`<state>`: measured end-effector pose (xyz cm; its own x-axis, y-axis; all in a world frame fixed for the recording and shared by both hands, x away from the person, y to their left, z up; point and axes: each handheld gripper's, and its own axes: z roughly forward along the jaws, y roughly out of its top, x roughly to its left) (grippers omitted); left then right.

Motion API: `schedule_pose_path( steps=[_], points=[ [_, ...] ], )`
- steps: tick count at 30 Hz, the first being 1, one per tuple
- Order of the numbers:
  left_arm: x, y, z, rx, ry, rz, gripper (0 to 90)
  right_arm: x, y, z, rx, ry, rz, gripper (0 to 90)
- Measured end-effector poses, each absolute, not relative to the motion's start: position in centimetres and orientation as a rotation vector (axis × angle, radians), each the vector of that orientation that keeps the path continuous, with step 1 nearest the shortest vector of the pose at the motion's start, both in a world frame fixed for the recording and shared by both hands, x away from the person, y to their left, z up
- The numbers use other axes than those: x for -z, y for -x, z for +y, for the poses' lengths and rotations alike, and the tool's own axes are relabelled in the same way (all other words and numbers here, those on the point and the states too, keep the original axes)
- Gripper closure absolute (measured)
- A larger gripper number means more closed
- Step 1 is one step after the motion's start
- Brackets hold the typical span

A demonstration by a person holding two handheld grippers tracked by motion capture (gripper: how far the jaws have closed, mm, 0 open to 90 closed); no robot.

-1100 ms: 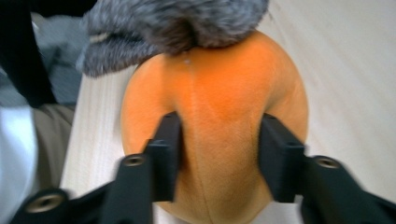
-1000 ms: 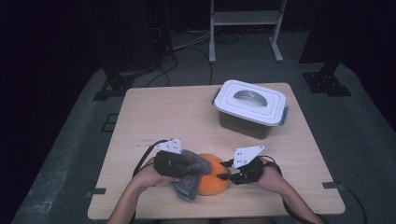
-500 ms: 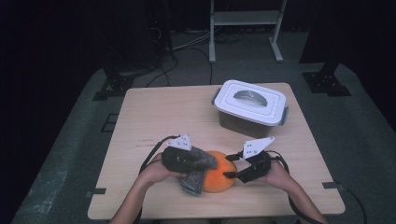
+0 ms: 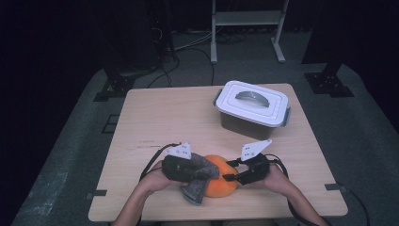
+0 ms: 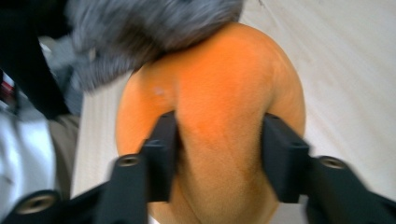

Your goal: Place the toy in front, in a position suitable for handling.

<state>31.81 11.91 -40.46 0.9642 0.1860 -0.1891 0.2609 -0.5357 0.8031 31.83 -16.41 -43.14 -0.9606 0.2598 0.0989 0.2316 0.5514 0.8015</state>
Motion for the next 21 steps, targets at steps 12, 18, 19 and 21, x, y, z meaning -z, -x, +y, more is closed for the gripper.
schedule_pose_path(
  steps=[12, 18, 19, 21],
  points=[
    [39.1, -32.6, 11.5, 0.002, -2.178, 0.329, 71.5, 41.6, -31.5, -16.0, -1.365, -0.247, 2.643, 62.2],
    [40.2, -32.2, 11.4, 0.038, -2.154, 0.340, 72.3, 42.1, -32.7, -16.7, -1.473, -0.431, 2.706, 37.1],
    [40.3, -32.0, 11.3, 0.048, -2.155, 0.333, 72.4, 42.1, -32.7, -16.8, -1.500, -0.451, 2.706, 34.6],
    [40.3, -31.7, 11.1, 0.065, -2.154, 0.317, 72.6, 42.1, -32.6, -16.7, -1.523, -0.454, 2.714, 30.7]
  ],
)
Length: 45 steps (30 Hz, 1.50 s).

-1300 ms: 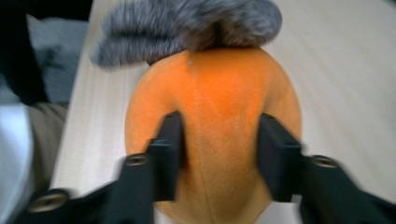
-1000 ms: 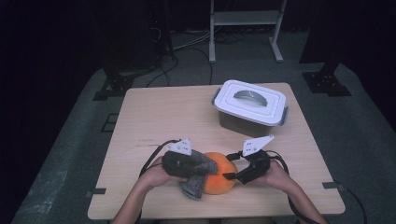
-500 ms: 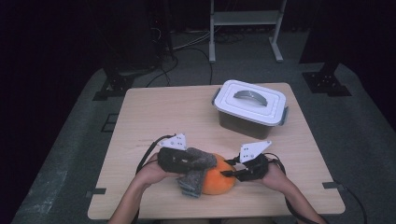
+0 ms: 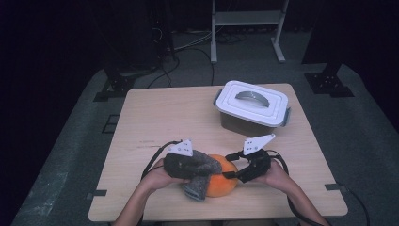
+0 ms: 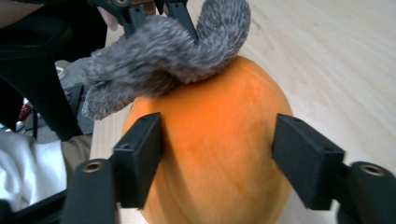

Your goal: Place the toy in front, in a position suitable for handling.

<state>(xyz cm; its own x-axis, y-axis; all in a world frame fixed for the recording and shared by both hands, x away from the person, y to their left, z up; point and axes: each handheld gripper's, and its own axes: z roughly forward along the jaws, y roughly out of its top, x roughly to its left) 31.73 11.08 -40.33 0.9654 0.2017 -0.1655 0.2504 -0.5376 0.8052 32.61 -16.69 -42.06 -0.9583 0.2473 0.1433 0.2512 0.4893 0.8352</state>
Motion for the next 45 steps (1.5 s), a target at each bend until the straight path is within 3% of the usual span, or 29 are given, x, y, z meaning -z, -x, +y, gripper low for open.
schedule_pose_path(
  steps=[2, 7, 20, 31, 45],
  points=[
    [40.3, -31.5, 10.9, 0.068, -2.164, 0.301, 72.6, 42.5, -32.6, -16.3, 1.482, 0.453, -2.705, 29.5],
    [40.1, -31.7, 11.8, 0.055, -2.156, 0.310, 72.8, 43.0, -32.3, -16.5, 1.483, 0.418, -2.725, 41.8],
    [42.2, -31.9, 15.9, 0.048, -2.137, 0.439, 72.6, 43.0, -32.2, -16.5, 1.497, 0.403, -2.754, 42.2],
    [40.3, -31.4, 12.6, 0.046, -2.150, 0.288, 72.4, 43.4, -33.0, -16.8, 1.503, 0.424, -2.742, 42.9],
    [42.3, -31.9, 15.4, 0.060, -2.170, 0.390, 71.7, 43.9, -33.3, -17.6, 1.504, 0.428, -2.726, 45.0]
  ],
)
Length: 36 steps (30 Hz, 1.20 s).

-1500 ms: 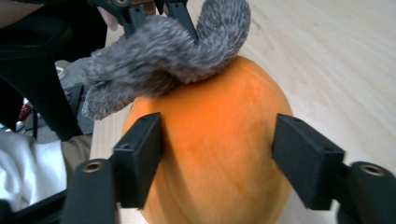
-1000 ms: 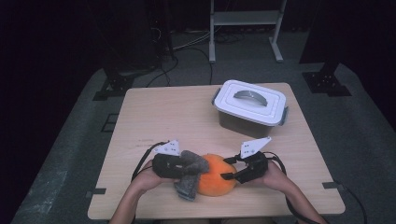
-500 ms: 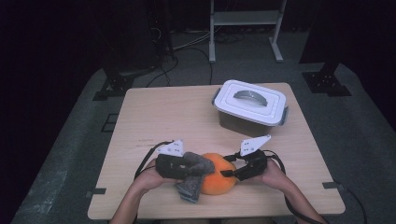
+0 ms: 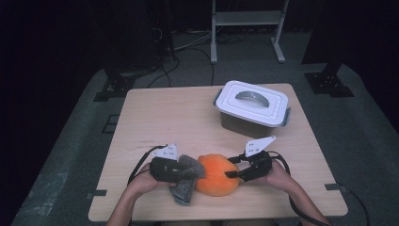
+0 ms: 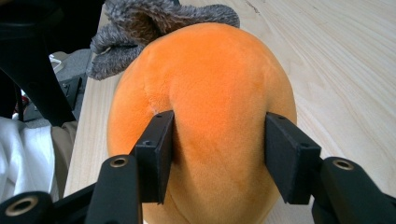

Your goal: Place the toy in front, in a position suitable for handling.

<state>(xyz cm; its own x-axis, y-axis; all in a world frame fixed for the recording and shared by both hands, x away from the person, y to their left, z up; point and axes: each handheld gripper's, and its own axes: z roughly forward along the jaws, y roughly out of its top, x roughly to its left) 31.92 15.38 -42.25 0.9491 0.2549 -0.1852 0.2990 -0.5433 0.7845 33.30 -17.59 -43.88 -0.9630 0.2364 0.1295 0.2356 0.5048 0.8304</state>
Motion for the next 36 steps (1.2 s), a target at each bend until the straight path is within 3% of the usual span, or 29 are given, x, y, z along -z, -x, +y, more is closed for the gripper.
schedule_pose_path(
  steps=[10, 15, 22, 25, 31, 36],
  points=[
    [41.1, -32.1, 13.2, 0.067, -2.148, 0.309, 71.8, 43.9, -33.3, -17.6, -1.497, -0.426, 2.724, 44.3],
    [41.8, -31.8, 13.6, 0.094, -2.148, 0.327, 71.8, 42.9, -33.3, -17.5, -1.512, -0.483, 2.749, 32.8],
    [42.0, -31.0, 13.6, 0.116, -2.154, 0.297, 71.6, 42.5, -33.2, -16.8, -1.526, -0.490, 2.763, 29.4],
    [41.7, -31.2, 13.9, 0.113, -2.139, 0.305, 71.5, 43.1, -33.1, -16.4, -1.519, -0.517, 2.774, 35.5],
    [40.6, -32.2, 14.0, 0.098, -2.105, 0.320, 71.5, 42.5, -32.6, -16.2, -1.431, -0.489, 2.737, 65.7],
    [39.7, -33.1, 13.8, 0.088, -2.101, 0.325, 70.9, 41.7, -33.2, -16.4, -1.431, -0.459, 2.698, 69.6]
  ],
)
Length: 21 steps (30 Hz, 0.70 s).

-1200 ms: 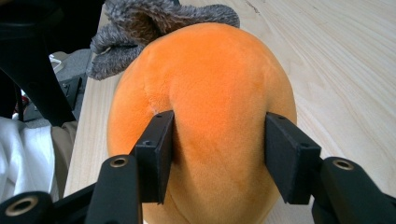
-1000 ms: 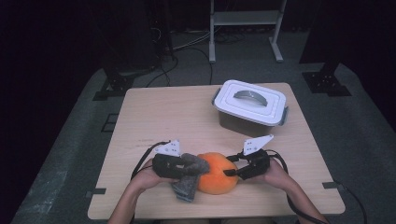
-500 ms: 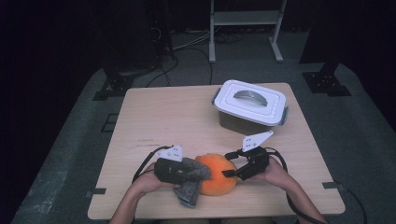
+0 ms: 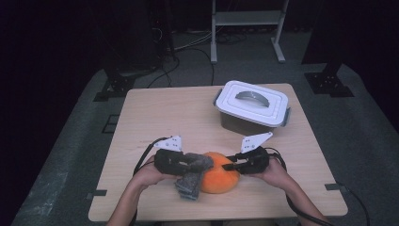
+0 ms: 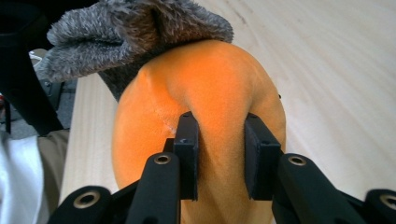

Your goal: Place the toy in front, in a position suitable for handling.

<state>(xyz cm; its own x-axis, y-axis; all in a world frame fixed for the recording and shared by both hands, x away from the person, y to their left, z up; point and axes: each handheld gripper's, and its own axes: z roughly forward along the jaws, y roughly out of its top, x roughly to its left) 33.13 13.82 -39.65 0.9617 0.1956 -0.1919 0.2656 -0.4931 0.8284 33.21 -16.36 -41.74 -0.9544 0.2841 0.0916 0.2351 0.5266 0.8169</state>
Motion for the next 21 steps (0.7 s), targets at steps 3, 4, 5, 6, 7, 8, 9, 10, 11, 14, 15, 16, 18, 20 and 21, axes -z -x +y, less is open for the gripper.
schedule_pose_path(
  steps=[3, 4, 5, 6, 7, 8, 9, 10, 11, 14, 15, 16, 18, 20, 21],
  points=[
    [39.1, -33.8, 13.6, 0.065, -2.103, 0.333, 70.9, 41.4, -33.7, -16.4, -1.426, -0.436, 2.674, 69.7],
    [38.9, -34.0, 13.5, 0.056, -2.097, 0.341, 70.9, 41.3, -33.9, -16.5, -1.429, -0.426, 2.667, 69.7],
    [38.7, -34.1, 13.4, 0.047, -2.091, 0.347, 70.9, 41.2, -34.0, -16.5, -1.424, -0.412, 2.656, 69.7],
    [38.6, -34.3, 13.3, 0.041, -2.088, 0.350, 70.9, 41.2, -34.1, -16.5, -1.419, -0.402, 2.649, 69.6],
    [38.6, -34.4, 13.1, 0.039, -2.093, 0.356, 70.9, 41.2, -34.2, -16.5, -1.416, -0.397, 2.649, 69.6],
    [38.7, -34.6, 12.9, 0.035, -2.110, 0.356, 70.9, 41.3, -34.2, -16.5, -1.416, -0.382, 2.651, 69.5],
    [38.9, -34.7, 12.6, 0.039, -2.133, 0.352, 70.9, 41.4, -34.2, -16.5, -1.418, -0.362, 2.649, 69.2],
    [39.3, -34.7, 12.4, 0.050, -2.150, 0.353, 70.8, 41.5, -34.1, -16.6, -1.421, -0.349, 2.650, 67.9],
    [39.6, -34.6, 12.3, 0.058, -2.159, 0.352, 70.8, 41.6, -34.0, -16.7, -1.423, -0.357, 2.660, 65.2],
    [40.3, -34.2, 12.1, 0.095, -2.157, 0.348, 71.2, 41.9, -33.7, -17.0, -1.443, -0.389, 2.667, 50.4],
    [40.4, -34.1, 12.1, 0.095, -2.161, 0.341, 71.4, 41.9, -33.5, -17.1, -1.454, -0.396, 2.668, 45.6],
    [40.4, -33.9, 12.1, 0.099, -2.162, 0.338, 71.5, 41.8, -33.4, -17.3, -1.458, -0.399, 2.665, 41.7],
    [40.6, -33.5, 12.0, 0.105, -2.162, 0.329, 71.8, 41.5, -33.0, -17.6, -1.473, -0.406, 2.658, 36.5],
    [40.7, -33.1, 12.1, 0.113, -2.169, 0.317, 72.0, 41.3, -32.8, -17.7, -1.479, -0.412, 2.669, 32.6],
    [40.8, -32.9, 12.1, 0.118, -2.168, 0.310, 72.1, 41.3, -32.7, -17.7, -1.477, -0.406, 2.673, 32.5]
  ],
)
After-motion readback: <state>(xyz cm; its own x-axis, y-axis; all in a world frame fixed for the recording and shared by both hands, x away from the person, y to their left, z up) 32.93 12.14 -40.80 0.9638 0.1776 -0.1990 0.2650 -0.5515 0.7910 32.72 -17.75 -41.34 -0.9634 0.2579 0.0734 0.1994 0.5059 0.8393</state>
